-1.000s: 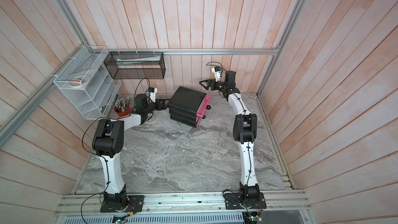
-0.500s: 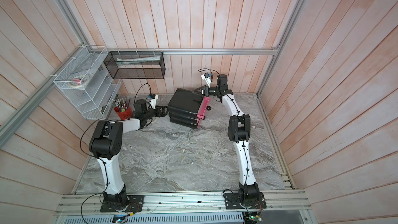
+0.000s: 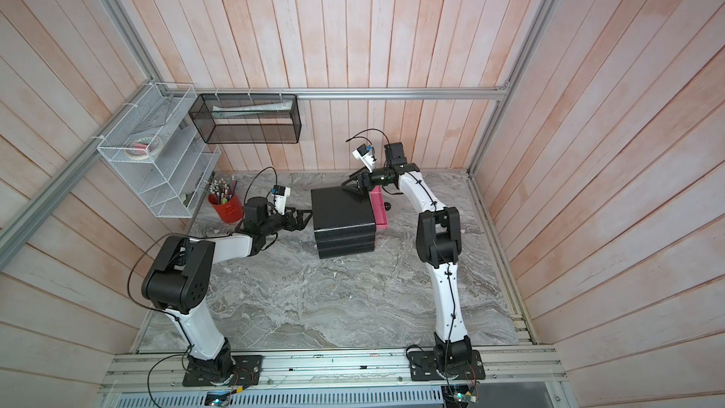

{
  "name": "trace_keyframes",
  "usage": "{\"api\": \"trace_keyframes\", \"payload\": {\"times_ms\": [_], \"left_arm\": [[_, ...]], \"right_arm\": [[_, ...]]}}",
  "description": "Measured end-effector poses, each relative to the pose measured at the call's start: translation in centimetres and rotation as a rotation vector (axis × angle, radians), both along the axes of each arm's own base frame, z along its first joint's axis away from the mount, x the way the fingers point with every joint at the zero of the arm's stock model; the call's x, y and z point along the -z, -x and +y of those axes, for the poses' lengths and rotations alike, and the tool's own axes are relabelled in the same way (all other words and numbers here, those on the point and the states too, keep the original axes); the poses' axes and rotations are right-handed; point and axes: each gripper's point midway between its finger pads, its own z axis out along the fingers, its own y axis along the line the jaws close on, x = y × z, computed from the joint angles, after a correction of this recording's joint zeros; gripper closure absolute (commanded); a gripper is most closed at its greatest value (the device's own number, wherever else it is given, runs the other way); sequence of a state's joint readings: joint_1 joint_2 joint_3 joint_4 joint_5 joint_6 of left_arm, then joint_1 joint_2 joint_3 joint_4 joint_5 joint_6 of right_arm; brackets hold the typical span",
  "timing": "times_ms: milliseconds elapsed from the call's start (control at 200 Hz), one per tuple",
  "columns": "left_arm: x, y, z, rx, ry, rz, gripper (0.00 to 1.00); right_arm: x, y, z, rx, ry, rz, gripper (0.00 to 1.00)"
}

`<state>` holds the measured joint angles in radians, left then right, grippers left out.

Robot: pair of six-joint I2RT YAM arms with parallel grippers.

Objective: Take the sponge out of the drawer
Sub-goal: Move the storage box to the center of the board.

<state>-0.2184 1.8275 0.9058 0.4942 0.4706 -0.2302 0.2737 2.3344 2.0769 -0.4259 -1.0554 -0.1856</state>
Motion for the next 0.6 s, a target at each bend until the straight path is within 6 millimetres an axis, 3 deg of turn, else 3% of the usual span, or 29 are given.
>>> {"api": "trace_keyframes", "payload": {"times_ms": [420, 520, 600], "left_arm": [[0.2, -0.3, 0.6, -0.081, -0.021, 0.018, 0.0], [-1.4, -0.2, 1.1, -0.114, -0.013, -0.009, 0.0], [-3.4, 0.4, 1.5, -0.135, -0.001, -0.051, 0.0]], "right_arm": [[0.0, -0.3, -1.1, 0.215, 0.051, 0.002, 0.12], [-0.3, -0.9, -2.0, 0.305, 0.076, -0.031, 0.12], [-1.0, -0.4, -3.9, 0.393, 0.081, -0.051, 0.1]]}}
